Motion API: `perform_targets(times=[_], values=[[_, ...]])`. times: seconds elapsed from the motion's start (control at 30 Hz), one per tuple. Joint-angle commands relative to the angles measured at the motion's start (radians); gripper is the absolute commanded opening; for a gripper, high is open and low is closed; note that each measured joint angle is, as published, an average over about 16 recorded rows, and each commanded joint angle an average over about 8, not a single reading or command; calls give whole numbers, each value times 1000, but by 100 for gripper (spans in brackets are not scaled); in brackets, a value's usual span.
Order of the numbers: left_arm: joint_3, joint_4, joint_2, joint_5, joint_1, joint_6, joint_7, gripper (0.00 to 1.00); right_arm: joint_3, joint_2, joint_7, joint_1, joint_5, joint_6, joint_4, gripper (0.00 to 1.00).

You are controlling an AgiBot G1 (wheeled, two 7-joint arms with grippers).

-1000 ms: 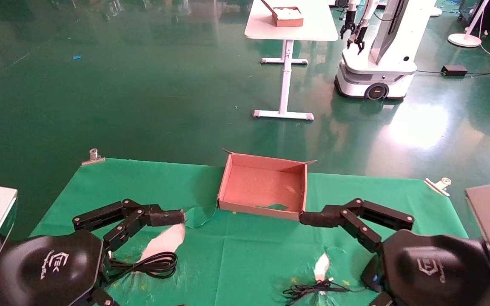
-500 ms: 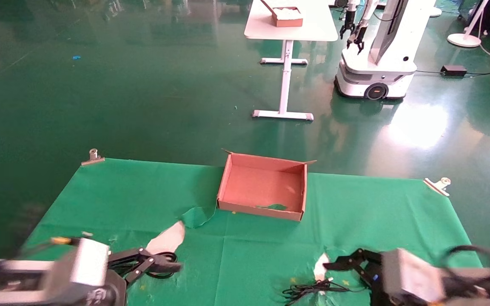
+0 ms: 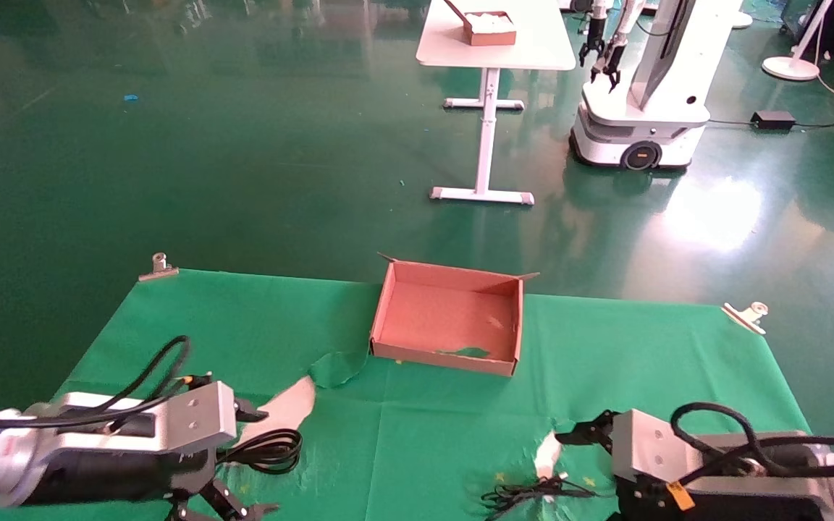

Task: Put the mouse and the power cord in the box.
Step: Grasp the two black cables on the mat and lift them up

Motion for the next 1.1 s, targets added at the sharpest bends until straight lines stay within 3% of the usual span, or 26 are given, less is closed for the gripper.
perform_targets(times=[0.03,0.27,0.47,0.8,1.1], values=[[7,6,2,17,3,-3,-3,100,-1,1,-1,-4,0,-1,-3,100],[85,106,100,264,-7,-116,-20,100,1,5,8,-8,3,2,5,100],[127,221,178,392,-27,-193,-2,100,3,15,10,-16,7,3,7,100],[143,305,225,451,-30,-259,7,100,-9,21,-9,-31,-28,10,19,100],[144,295,226,463,-23,-267,-9,100,-98,-95,-41,-3,-265,85,-10,100]])
